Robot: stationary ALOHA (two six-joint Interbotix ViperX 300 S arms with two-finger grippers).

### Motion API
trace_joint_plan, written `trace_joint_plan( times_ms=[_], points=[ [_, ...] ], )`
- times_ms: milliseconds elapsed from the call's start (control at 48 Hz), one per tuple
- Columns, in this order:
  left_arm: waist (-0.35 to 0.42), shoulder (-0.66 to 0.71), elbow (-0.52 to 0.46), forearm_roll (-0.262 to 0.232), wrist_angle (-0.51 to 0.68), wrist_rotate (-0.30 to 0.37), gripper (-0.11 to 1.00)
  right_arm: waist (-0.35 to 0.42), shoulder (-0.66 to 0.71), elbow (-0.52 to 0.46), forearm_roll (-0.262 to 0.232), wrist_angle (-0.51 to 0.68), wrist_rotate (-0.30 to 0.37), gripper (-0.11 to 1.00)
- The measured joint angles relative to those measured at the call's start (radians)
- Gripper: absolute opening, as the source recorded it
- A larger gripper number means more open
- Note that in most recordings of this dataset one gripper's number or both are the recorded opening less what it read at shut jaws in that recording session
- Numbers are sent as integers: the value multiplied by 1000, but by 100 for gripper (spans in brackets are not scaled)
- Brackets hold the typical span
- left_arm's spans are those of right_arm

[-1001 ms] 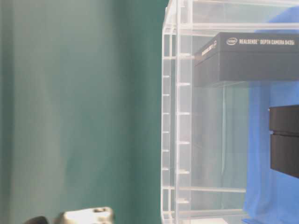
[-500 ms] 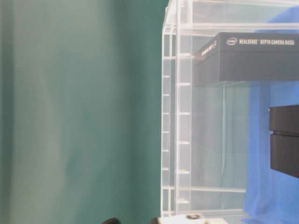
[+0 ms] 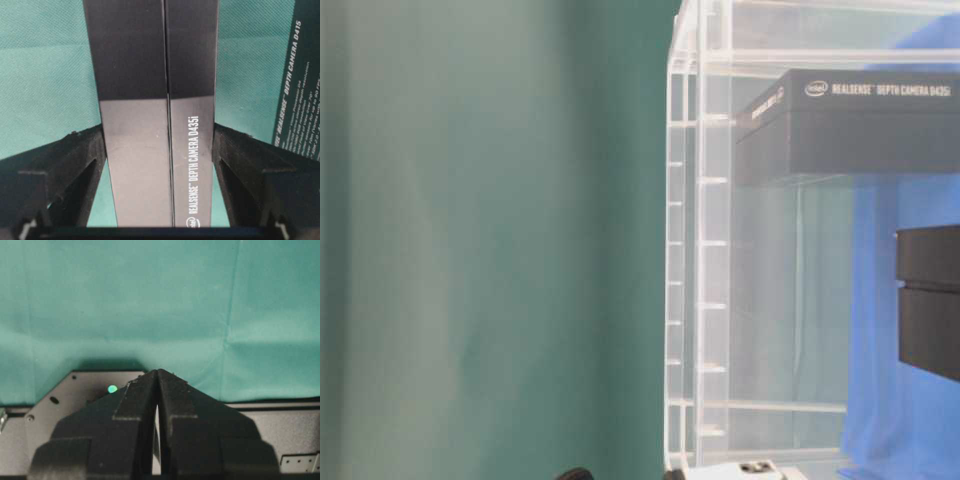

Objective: Take the box out of the case with the left arm.
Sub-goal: 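Carry the box forward and lower it onto the table left of the first box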

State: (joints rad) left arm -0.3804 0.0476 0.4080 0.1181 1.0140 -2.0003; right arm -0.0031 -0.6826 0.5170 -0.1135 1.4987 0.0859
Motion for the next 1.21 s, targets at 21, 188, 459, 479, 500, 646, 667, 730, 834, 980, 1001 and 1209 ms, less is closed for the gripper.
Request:
trace_joint_plan(
  times_ms=[21, 188, 459, 479, 500, 646, 667, 730, 834, 980, 1001, 1209],
  points=[
    [2, 0, 2, 0, 0, 0, 63, 0, -2, 2, -2, 0, 0, 2],
    [0, -2, 6, -2, -2, 0, 74, 0, -2, 2, 0, 0, 0, 2],
    [2, -2, 11, -2, -23, 0, 90, 0, -2, 2, 0, 0, 0, 2],
    [2, -2, 11, -2, -23, 0, 90, 0, -2, 2, 0, 0, 0, 2],
    [2, -2, 11, -2, -25, 0, 90, 0, -2, 2, -2, 0, 0, 2],
    [2, -2, 11, -2, -25, 0, 90, 0, -2, 2, -2, 0, 0, 2],
    [2, -2, 8, -2, -25, 0, 90, 0, -2, 2, -2, 0, 0, 2],
    [2, -3, 6, -2, -23, 3, 90, 0, -2, 2, -2, 0, 0, 2],
    [2, -20, -5, -2, -20, 17, 90, 0, -2, 2, -2, 0, 0, 2],
    [2, -48, -32, -2, 8, 58, 90, 0, -2, 2, -2, 0, 0, 2],
    [2, -54, -38, -2, 21, 64, 90, 0, -2, 2, -2, 0, 0, 2],
    [2, -100, -129, -2, 190, 71, 90, 0, -2, 2, -2, 0, 0, 2]
  ],
)
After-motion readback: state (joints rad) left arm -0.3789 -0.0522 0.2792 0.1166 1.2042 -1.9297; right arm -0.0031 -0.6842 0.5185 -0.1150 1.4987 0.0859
